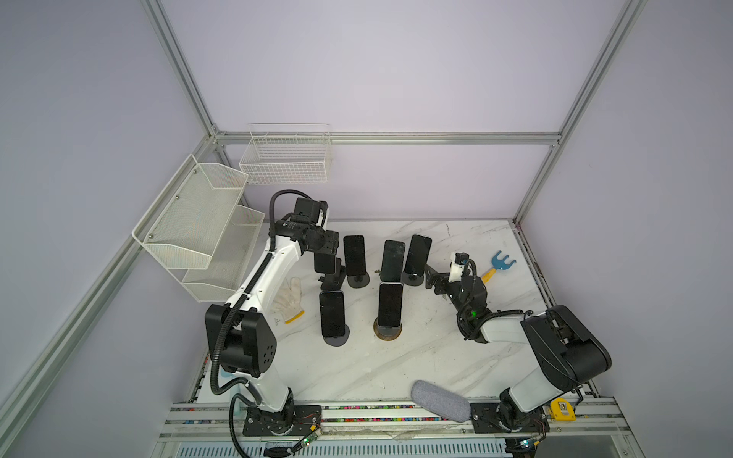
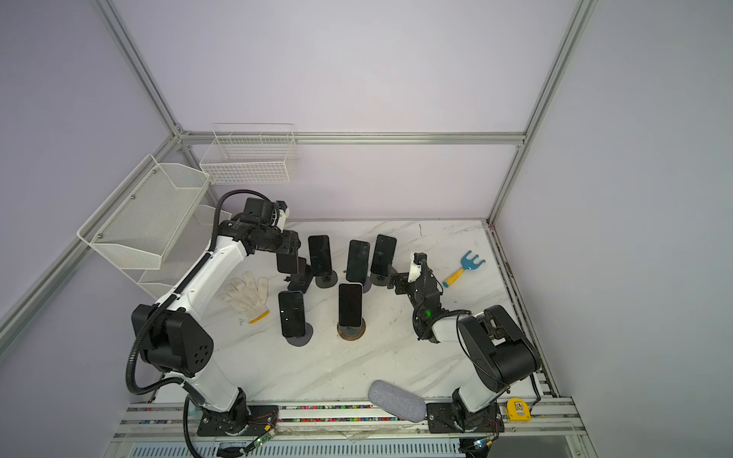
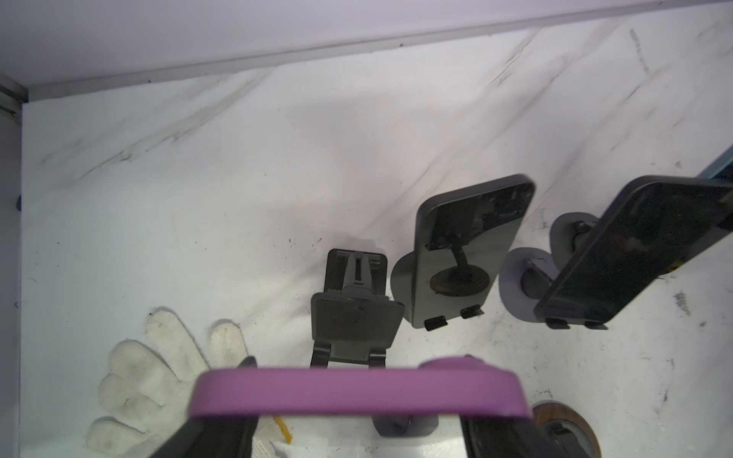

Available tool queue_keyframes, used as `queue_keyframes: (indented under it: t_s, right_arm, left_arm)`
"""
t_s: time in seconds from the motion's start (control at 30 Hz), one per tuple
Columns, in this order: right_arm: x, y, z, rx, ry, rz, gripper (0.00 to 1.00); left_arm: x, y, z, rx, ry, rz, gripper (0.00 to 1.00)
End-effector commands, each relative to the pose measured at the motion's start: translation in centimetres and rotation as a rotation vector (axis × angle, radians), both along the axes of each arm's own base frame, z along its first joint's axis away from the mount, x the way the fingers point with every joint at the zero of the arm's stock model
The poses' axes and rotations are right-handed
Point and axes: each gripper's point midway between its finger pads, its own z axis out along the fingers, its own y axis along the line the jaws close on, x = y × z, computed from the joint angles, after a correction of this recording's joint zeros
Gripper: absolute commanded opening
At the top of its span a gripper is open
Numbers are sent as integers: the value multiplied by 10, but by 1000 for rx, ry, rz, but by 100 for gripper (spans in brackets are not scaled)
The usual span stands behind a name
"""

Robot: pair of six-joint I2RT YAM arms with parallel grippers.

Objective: Remove the phone from the phone stand
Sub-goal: Remove the phone from the phone stand, then place the phone at the bottom-center of the table.

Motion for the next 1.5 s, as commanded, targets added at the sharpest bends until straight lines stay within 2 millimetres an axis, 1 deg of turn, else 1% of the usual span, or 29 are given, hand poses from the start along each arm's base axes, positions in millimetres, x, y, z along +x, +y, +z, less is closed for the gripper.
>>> queue_keyframes:
  t_s: [0.0, 0.07, 0.23, 0.37, 0.43, 0.5, 0.57, 0.6, 0.67, 0.7, 0.77, 0.83, 0.93, 1.03, 1.13, 1.2, 1.27, 1.3, 1.4, 1.47]
  right_arm:
    - [5, 1, 3, 8, -7, -13, 97]
    - [4, 2, 2, 10, -5, -9, 97]
    - [2, 3, 12, 7, -25, 2, 97]
    - [-4, 15, 32, 2, -70, 87, 97]
    - [-6, 26, 46, 9, -79, 147, 97]
    - [-5, 38, 67, 43, -66, 208, 97]
    - [-4, 36, 94, 119, -33, 182, 97]
    - [-6, 32, 111, 175, -39, 163, 98]
    - [-17, 30, 137, 237, -83, 178, 97]
    - [-21, 30, 145, 241, -91, 187, 97]
    - [-23, 26, 151, 203, -68, 173, 97]
    - [-25, 24, 153, 157, -44, 166, 97]
    - [-31, 17, 157, 115, -31, 144, 97]
    - [-37, -3, 162, 103, -35, 53, 97]
    - [-40, -33, 157, 120, -30, -102, 97]
    - [-44, -50, 151, 125, -26, -189, 97]
    - [-46, -64, 141, 142, -11, -263, 97]
    - [-48, -72, 132, 160, 4, -311, 97]
    - [-51, -95, 99, 192, 55, -445, 97]
    - [-52, -103, 81, 185, 85, -493, 97]
  left_arm:
    - [-2, -17, 99, -150, -225, -39, 70]
    - [-3, -26, 107, -200, -238, -65, 70]
    - [-6, -42, 120, -301, -240, -94, 68]
    - [-9, -58, 126, -372, -243, -128, 68]
    - [-11, -68, 127, -413, -243, -146, 68]
    - [-13, -78, 128, -457, -245, -168, 67]
    - [-14, -86, 131, -483, -246, -175, 67]
    - [-14, -90, 132, -491, -245, -177, 66]
    - [-15, -100, 133, -513, -246, -183, 66]
    - [-16, -107, 135, -531, -249, -193, 65]
    - [-18, -121, 136, -567, -239, -214, 65]
    - [-21, -138, 136, -593, -227, -246, 64]
    - [-28, -165, 131, -600, -214, -299, 64]
    - [-33, -186, 124, -602, -196, -334, 64]
    - [-40, -206, 114, -594, -177, -370, 64]
    - [-46, -220, 112, -582, -176, -408, 64]
    - [-52, -231, 110, -575, -172, -431, 63]
    - [-56, -237, 109, -572, -168, -443, 63]
    - [-69, -256, 106, -545, -172, -496, 63]
    - [-76, -268, 103, -526, -172, -530, 63]
